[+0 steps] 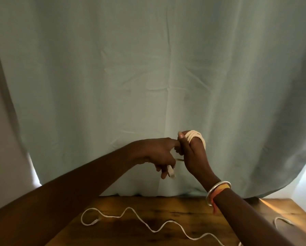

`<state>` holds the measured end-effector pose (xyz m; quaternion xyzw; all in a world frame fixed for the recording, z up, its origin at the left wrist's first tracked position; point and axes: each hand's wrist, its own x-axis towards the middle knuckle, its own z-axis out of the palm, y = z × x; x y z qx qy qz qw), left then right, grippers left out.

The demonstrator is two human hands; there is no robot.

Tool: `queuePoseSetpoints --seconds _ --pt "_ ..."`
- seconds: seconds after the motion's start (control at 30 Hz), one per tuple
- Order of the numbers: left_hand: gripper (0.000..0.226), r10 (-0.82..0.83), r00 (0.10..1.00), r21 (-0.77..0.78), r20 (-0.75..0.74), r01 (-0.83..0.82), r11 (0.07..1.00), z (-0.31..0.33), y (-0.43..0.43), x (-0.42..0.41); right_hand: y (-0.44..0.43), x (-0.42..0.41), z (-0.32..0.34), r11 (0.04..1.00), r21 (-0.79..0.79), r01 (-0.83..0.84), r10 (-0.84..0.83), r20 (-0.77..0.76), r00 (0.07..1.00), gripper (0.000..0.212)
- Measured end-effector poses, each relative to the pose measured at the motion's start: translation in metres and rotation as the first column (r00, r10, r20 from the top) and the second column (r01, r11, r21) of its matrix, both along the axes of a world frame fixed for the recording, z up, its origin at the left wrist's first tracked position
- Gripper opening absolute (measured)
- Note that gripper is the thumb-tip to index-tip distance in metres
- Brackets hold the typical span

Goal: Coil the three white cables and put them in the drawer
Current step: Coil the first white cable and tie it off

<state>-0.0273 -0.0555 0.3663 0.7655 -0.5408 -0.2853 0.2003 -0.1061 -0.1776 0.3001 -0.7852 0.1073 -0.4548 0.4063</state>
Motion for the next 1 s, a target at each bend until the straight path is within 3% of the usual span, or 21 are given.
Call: queuePoseSetpoints --seconds 0.07,0.13,0.23,0.3,0.37,0.43,0.57,0.7,0.77,0.9,1.0 --pt "0.026 -0.073 0.993 -0.022 -0.094 0.072 0.997 0.004 0.007 0.002 -0.003 0.000 -0.004 1.000 0.012 0.027 -0.026 -0.012 1.000 0.048" --pt "0.025 -0.215 0.943 -0.061 -0.253 0.207 0.977 0.006 0.015 0.006 -0.007 -0.003 -0.005 1.000 0.019 0.005 -0.005 0.000 1.000 0.049" --pt "0.028 -0.344 0.843 -0.174 -0.413 0.298 0.939 0.005 0.023 0.011 -0.009 -0.005 -0.008 0.981 0.048 -0.186 0.185 0.028 0.982 0.039" --pt "0.018 -0.309 0.888 -0.268 -0.342 0.223 0.937 0.009 0.026 0.010 0.001 -0.005 -0.007 0.914 0.243 -0.324 0.321 0.055 0.946 0.030" --pt "0.014 -0.190 0.950 -0.387 -0.249 0.082 0.919 0.013 0.026 0.009 0.011 -0.008 -0.003 0.882 0.292 -0.369 0.374 0.041 0.926 0.040" --pt "0.023 -0.058 0.964 -0.483 -0.260 -0.077 0.872 0.014 0.023 0.014 0.020 -0.010 -0.001 0.874 0.299 -0.383 0.404 -0.008 0.915 0.043" --pt "0.036 0.024 0.888 -0.495 -0.459 -0.278 0.823 0.009 0.021 0.019 0.036 -0.015 0.006 0.811 0.415 -0.412 0.470 -0.043 0.882 0.044" --pt "0.042 0.069 0.805 -0.455 -0.589 -0.401 0.795 0.004 0.017 0.013 0.040 -0.016 0.005 0.656 0.531 -0.536 0.573 0.111 0.812 0.051" --pt "0.042 0.125 0.789 -0.453 -0.602 -0.466 0.760 0.000 0.014 0.008 0.039 -0.017 0.003 0.590 0.549 -0.592 0.604 0.185 0.775 0.048" --pt "0.055 0.186 0.839 -0.534 -0.511 -0.479 0.697 -0.017 0.015 -0.004 0.039 -0.022 0.004 0.529 0.556 -0.641 0.628 0.252 0.737 0.033" --pt "0.057 0.062 0.731 -0.431 -0.680 -0.467 0.772 -0.043 0.018 -0.012 0.038 -0.025 0.008 0.410 0.582 -0.702 0.660 0.342 0.669 0.034"
